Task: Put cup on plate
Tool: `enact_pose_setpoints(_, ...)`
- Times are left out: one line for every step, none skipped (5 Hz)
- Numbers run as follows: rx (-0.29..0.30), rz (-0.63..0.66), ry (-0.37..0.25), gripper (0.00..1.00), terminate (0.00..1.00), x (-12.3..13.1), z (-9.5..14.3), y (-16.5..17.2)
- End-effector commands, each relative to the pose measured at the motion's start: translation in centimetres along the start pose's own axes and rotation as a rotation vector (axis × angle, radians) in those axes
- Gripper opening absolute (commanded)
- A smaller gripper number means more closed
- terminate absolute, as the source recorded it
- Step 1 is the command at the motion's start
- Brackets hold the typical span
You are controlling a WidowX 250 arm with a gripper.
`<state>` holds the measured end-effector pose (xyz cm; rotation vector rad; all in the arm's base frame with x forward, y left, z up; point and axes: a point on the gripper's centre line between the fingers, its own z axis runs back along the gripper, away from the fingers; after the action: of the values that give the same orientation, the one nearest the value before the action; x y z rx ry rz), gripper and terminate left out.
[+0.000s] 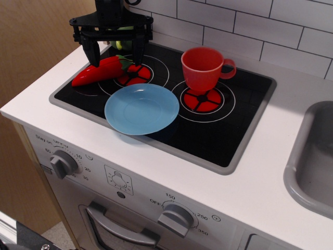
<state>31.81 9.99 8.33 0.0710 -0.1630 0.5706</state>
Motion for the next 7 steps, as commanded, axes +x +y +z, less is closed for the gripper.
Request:
enact_pose_setpoints(0.0, 0.0, 0.0, 1.0, 0.0, 0.0, 0.0, 0.0)
enact_pose_setpoints(-0.011, 0.051, 0.011, 1.0, 0.0, -1.8, 1.1, -1.5)
enact_pose_setpoints(-0.023, 0.047, 0.032, 1.0, 0.0, -3.8, 2.0, -3.1)
enact_pose_setpoints(-0.037, 0.037, 0.059, 1.0, 0.0, -5.6, 2.9, -4.8)
enact_pose_setpoints(-0.064, 0.111, 0.07, 1.0, 0.0, -6.7, 2.9, -7.4)
enact_pose_setpoints(-0.095, 0.167, 0.085, 1.0, 0.0, -7.7, 2.8, -10.1)
enact_pose_setpoints(-0.138, 0.276, 0.064, 1.0, 0.0, -7.6, 3.2, -12.3)
